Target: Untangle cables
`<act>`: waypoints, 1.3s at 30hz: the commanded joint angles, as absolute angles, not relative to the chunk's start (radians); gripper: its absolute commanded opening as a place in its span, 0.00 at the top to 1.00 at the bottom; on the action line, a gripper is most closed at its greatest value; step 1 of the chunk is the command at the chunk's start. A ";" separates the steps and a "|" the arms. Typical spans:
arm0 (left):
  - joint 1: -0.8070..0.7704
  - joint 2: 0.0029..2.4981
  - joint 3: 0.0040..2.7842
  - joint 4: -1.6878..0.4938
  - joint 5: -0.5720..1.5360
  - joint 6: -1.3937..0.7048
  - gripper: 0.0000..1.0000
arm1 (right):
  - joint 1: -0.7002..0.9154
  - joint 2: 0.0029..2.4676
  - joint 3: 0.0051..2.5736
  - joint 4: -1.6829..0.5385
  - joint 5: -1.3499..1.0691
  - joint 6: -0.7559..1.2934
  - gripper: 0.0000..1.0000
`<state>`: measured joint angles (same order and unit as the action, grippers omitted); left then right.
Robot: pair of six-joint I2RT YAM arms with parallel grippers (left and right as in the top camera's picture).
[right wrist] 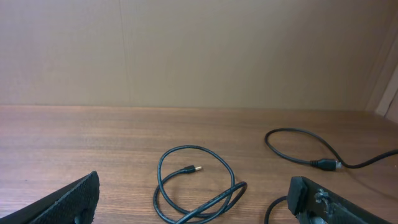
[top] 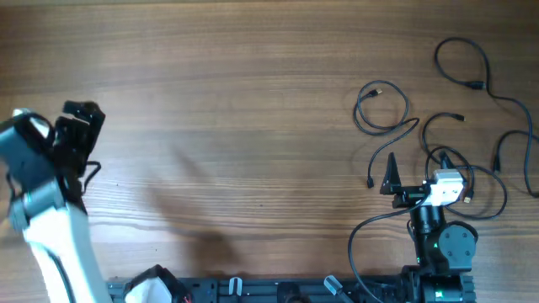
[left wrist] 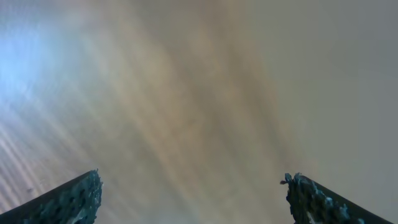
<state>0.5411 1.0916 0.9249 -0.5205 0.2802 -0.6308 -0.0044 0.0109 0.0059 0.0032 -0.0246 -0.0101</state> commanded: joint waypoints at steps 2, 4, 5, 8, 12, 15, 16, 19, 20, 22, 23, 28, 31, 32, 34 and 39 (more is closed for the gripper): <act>0.534 0.752 0.933 -0.518 0.287 -0.636 0.00 | 0.002 0.005 0.005 0.006 -0.012 -0.023 0.00; 0.534 0.665 0.933 -0.518 0.287 -0.636 0.00 | 0.002 0.005 0.005 0.006 -0.012 -0.023 0.00; 0.534 0.615 0.933 -0.518 0.287 -0.636 0.00 | 0.002 0.005 0.005 0.006 -0.012 -0.023 0.00; 0.500 0.527 0.933 -0.530 0.287 -0.636 0.00 | 0.002 0.005 0.005 0.006 -0.012 -0.023 0.00; 0.289 0.442 0.889 -0.559 0.287 -0.636 0.00 | 0.002 0.005 0.005 0.006 -0.012 -0.023 0.00; 0.183 0.394 0.812 -0.560 0.286 -0.636 0.00 | 0.002 0.005 0.005 0.005 -0.012 -0.023 0.00; 0.144 0.371 0.770 -0.563 0.277 -0.635 0.00 | 0.002 0.005 0.005 0.006 -0.012 -0.023 0.00; 0.062 0.280 0.615 -0.570 0.252 -0.636 0.00 | 0.002 0.005 0.005 0.006 -0.012 -0.024 0.00; 0.055 0.259 0.585 -0.577 0.238 -0.636 0.00 | 0.002 0.005 0.005 0.005 -0.012 -0.023 0.00; 0.037 0.186 0.490 -0.588 0.223 -0.636 0.00 | 0.002 0.005 0.005 0.005 -0.012 -0.023 0.00; 0.036 0.146 0.447 -0.583 0.223 -0.636 0.00 | 0.002 0.005 0.005 0.006 -0.012 -0.024 0.00; 0.031 0.003 0.375 -0.476 0.137 -0.635 0.00 | 0.002 0.005 0.005 0.006 -0.012 -0.023 0.00; 0.007 0.003 0.374 -0.274 0.103 -0.555 0.00 | 0.002 0.005 0.005 0.006 -0.012 -0.023 0.00; -0.007 0.003 0.374 -0.185 0.103 -0.498 0.00 | 0.002 0.005 0.005 0.006 -0.012 -0.023 0.00; -0.044 0.003 0.372 -0.015 0.102 -0.340 0.00 | 0.002 0.005 0.005 0.005 -0.012 -0.023 0.00; -0.046 0.003 0.255 0.223 0.099 -0.314 0.00 | 0.001 0.005 0.005 0.005 -0.012 -0.023 0.00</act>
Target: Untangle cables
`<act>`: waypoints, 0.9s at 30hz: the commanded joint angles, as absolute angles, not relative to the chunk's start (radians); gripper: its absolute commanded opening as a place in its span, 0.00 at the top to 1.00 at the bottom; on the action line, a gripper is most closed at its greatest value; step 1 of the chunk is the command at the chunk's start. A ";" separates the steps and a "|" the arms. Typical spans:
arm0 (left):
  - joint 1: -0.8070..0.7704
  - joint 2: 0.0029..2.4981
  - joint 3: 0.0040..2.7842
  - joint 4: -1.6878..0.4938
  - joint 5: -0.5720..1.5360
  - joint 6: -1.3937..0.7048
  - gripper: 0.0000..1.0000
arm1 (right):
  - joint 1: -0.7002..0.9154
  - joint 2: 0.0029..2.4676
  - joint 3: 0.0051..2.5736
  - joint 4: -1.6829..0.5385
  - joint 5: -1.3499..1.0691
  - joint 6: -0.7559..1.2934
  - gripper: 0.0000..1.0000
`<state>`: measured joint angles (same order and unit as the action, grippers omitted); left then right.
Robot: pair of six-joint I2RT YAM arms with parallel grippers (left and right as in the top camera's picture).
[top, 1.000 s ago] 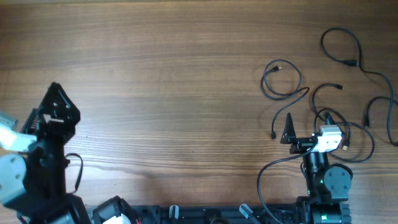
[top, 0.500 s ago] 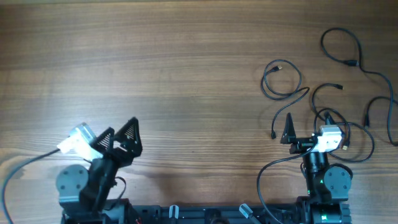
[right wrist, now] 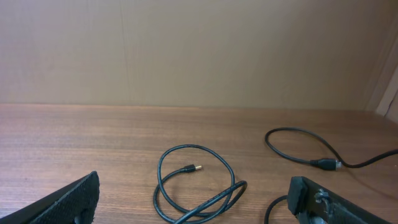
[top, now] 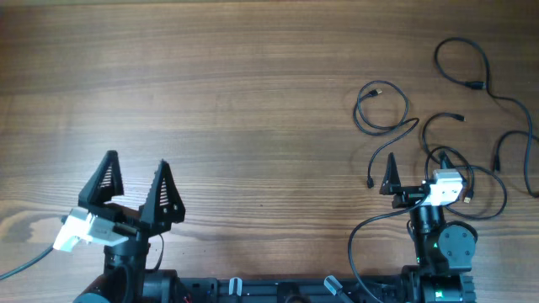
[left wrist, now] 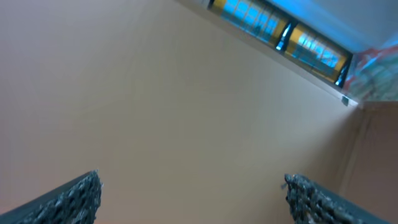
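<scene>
Several black cables lie at the right of the wooden table (top: 210, 93). A coiled cable (top: 381, 108) (right wrist: 193, 183) with a gold plug lies apart from the others. A long cable (top: 472, 63) (right wrist: 305, 149) loops at the far right. A tangled bunch (top: 459, 172) sits around my right gripper (top: 415, 172) (right wrist: 194, 180), which stands open and empty just short of the coil. My left gripper (top: 135, 187) (left wrist: 193, 180) is open and empty at the near left, far from all cables. Its wrist view shows only wall and a ceiling light.
The arm bases and a black rail (top: 278, 290) run along the near edge. A grey lead (top: 25, 261) trails off the left arm's white camera block. A beige wall (right wrist: 199, 50) stands behind the table's far edge.
My left arm was at the far-left edge with its gripper over the table top. Now it sits at the near edge, gripper tilted up toward the wall. The right arm and the cables are unchanged.
</scene>
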<state>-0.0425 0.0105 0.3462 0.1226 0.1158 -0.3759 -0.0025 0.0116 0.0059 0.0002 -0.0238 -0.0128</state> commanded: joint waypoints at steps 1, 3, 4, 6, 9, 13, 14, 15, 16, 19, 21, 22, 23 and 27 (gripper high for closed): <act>-0.046 0.003 0.203 0.300 0.099 -0.315 0.00 | 0.002 0.005 0.005 0.006 -0.012 -0.023 0.00; -0.046 0.003 0.110 0.420 0.099 -0.321 0.00 | 0.002 0.005 0.005 0.006 -0.012 -0.023 0.00; -0.046 0.003 0.087 0.440 0.099 -0.321 0.00 | 0.002 0.005 0.005 0.006 -0.012 -0.024 0.00; -0.046 0.003 0.043 0.445 0.098 -0.321 0.00 | 0.002 0.005 0.005 0.006 -0.012 -0.024 0.00; -0.046 0.003 0.006 0.397 0.093 -0.321 0.00 | 0.002 0.005 0.005 0.006 -0.012 -0.023 0.00; -0.046 0.003 0.006 0.203 0.018 -0.321 0.00 | 0.002 0.005 0.005 0.006 -0.012 -0.023 0.00; -0.046 0.003 0.006 0.133 -0.008 -0.321 0.00 | 0.002 0.005 0.005 0.005 -0.012 -0.023 0.01; -0.046 0.003 0.006 0.064 -0.039 -0.320 0.00 | 0.002 0.005 0.005 0.006 -0.012 -0.024 0.00; -0.046 0.003 0.006 0.002 -0.070 -0.317 0.00 | 0.002 0.005 0.005 0.005 -0.012 -0.023 0.00; -0.046 0.003 0.006 -0.065 -0.105 -0.283 0.00 | 0.002 0.005 0.005 0.006 -0.012 -0.023 0.00; -0.046 0.003 0.006 -0.064 -0.105 -0.284 0.00 | 0.002 0.005 0.005 0.006 -0.012 -0.023 0.00; -0.046 0.003 0.006 -0.064 -0.105 -0.284 0.00 | 0.002 0.005 0.005 0.005 -0.012 -0.023 0.00; -0.046 0.003 0.006 -0.064 -0.105 -0.284 0.00 | 0.002 0.005 0.005 0.005 -0.012 -0.023 0.00; -0.046 0.003 0.006 -0.064 -0.105 -0.284 0.00 | 0.002 0.005 0.005 0.006 -0.012 -0.023 0.00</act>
